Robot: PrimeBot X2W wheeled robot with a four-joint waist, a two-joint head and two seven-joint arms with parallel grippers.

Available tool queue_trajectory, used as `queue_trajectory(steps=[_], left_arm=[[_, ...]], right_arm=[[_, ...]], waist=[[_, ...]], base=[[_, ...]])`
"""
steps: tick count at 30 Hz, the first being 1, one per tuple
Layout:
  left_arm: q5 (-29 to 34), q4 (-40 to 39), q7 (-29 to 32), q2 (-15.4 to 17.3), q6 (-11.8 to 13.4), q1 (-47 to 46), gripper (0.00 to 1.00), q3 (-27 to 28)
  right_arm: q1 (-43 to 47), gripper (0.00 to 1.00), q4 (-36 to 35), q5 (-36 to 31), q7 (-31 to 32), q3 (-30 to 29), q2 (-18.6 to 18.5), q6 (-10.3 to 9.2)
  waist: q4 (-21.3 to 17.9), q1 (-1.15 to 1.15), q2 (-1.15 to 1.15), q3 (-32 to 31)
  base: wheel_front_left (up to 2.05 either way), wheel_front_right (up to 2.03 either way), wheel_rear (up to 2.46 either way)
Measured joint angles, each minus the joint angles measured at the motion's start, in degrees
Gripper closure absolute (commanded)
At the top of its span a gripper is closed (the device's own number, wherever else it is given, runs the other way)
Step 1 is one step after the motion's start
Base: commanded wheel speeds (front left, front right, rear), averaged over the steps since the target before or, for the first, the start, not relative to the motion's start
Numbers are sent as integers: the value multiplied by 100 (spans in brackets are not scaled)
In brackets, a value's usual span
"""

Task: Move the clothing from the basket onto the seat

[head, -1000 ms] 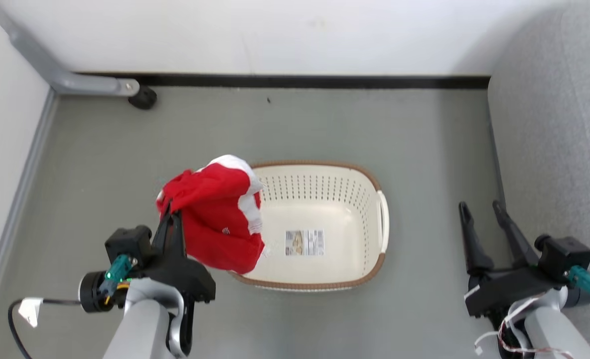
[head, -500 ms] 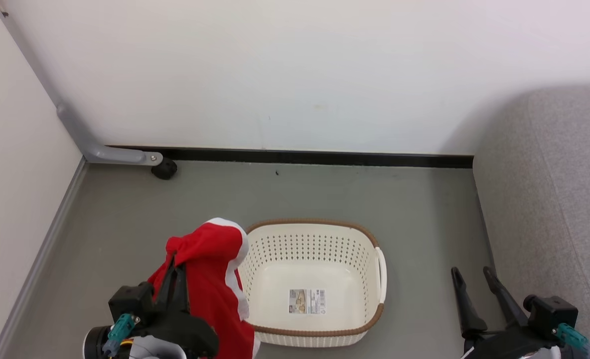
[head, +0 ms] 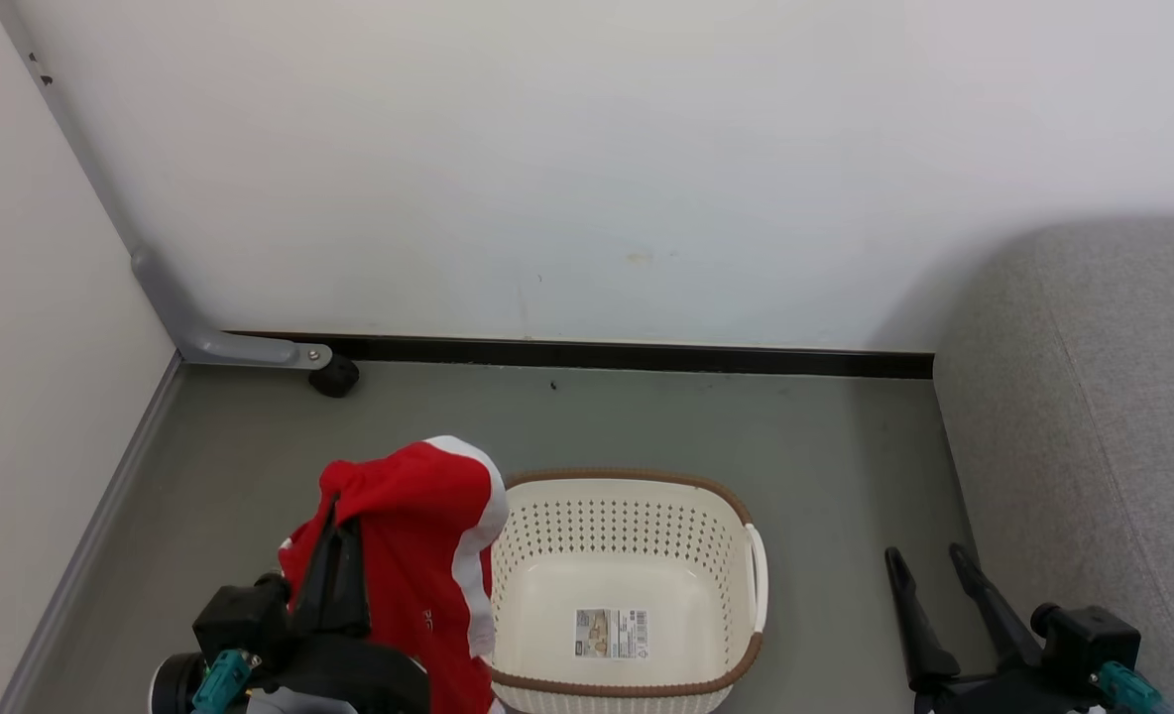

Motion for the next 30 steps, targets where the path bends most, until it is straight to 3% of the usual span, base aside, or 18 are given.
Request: queue_trajectory(steps=[11,30], left_arm=[[52,-485,145,23,48,20,100,-81],[210,-1106,593,3,42,-349,100,-708]], right_arm=[[-41,0,-145,-246,0,485,35,26],[-1188,0,-52,-365,0,2956,114,68]], waist=[[23,0,0,39],[176,0,0,121]], base=[[0,0,0],[0,0,0]])
